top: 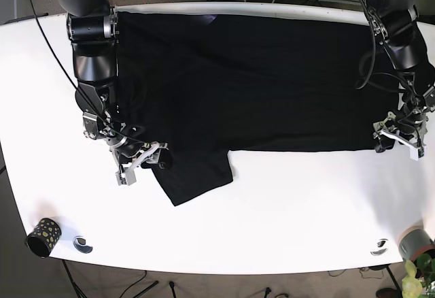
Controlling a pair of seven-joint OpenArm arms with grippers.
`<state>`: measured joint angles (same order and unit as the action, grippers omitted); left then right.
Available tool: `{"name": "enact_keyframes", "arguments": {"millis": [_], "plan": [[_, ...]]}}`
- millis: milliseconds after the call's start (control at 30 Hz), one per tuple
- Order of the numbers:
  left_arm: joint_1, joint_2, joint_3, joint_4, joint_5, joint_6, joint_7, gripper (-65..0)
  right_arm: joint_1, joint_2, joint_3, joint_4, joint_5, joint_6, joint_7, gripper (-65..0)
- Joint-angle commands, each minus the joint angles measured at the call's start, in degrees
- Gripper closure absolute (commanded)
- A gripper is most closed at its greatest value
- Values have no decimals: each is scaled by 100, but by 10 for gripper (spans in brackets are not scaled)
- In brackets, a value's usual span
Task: Fold the T-shirt properly
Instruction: 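Grasp the hem edge of the black shirt with both grippers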
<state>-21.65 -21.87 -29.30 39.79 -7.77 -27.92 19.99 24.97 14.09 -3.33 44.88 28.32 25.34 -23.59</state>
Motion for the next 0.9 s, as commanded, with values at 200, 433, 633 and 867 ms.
{"name": "enact_keyframes", "arguments": {"millis": [200, 433, 633, 867], "plan": [[-37, -33, 332, -45, 34, 19, 221, -122, 118, 11, -5, 8, -84, -33, -247, -79], [-28, -24, 332, 175, -10, -17, 221, 0, 180, 55, -5, 158, -84, -33, -247, 0], [174, 143, 315, 1107, -10, -17, 326, 0, -128, 231, -5, 1186, -84, -51, -405, 0], [569, 240, 68, 2285, -10, -17, 863, 0, -427, 372, 39, 2312, -84, -68, -994, 0]]}}
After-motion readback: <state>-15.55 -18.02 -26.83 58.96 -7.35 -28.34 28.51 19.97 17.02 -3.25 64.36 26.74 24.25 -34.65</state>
